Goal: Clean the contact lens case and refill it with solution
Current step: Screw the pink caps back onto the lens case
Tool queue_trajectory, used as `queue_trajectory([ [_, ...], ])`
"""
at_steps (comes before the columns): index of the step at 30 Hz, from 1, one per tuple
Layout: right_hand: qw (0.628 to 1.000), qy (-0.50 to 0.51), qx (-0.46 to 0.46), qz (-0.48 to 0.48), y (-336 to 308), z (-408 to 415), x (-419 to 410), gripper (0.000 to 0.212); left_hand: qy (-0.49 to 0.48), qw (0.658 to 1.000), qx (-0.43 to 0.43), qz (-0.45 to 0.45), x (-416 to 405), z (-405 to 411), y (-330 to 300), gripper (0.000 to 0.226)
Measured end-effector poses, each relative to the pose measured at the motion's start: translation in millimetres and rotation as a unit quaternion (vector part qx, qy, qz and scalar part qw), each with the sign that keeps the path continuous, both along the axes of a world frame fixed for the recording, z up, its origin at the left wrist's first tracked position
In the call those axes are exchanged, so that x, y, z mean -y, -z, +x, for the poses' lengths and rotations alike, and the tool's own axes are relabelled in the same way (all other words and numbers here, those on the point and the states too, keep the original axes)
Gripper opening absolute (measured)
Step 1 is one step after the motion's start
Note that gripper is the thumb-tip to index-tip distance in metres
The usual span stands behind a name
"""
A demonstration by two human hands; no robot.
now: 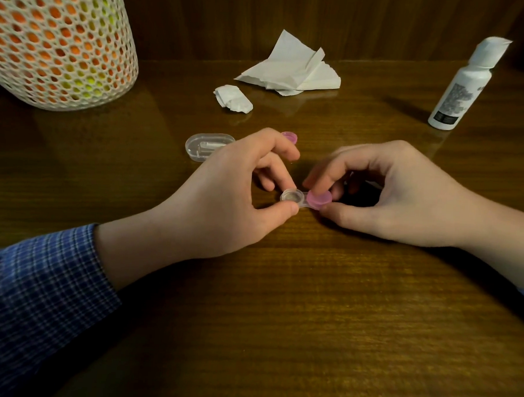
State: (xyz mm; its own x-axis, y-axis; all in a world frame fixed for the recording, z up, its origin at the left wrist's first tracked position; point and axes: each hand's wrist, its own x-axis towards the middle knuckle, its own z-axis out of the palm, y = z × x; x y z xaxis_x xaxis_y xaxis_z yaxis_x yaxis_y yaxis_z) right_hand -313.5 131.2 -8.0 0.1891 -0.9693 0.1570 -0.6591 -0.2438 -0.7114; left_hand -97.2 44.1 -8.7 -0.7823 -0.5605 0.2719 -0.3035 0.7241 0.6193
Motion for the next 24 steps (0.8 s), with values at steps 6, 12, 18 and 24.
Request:
queue_trajectory([
  [6,0.999,0.024,-0.008,-0.022,1.6,4.5,0.1,0.017,0.001,1.0,-0.001,-0.005,0.4,0.0,0.0,0.053],
  [12,0.999,0.007,-0.016,-0.034,-0.1,3.6,-0.8,0.013,0.0,1.0,0.003,-0.003,0.9,-0.2,0.3,0.054],
  [18,1.0,-0.001,-0.017,-0.01,-4.0,0.6,-0.7,0.014,0.001,1.0,-0.003,0.0,1.5,0.7,1.3,0.053],
  [24,0.999,0.022,-0.016,-0.021,-2.7,5.4,-1.7,0.015,0.005,1.0,-0.002,-0.002,1.8,0.6,1.0,0.053],
])
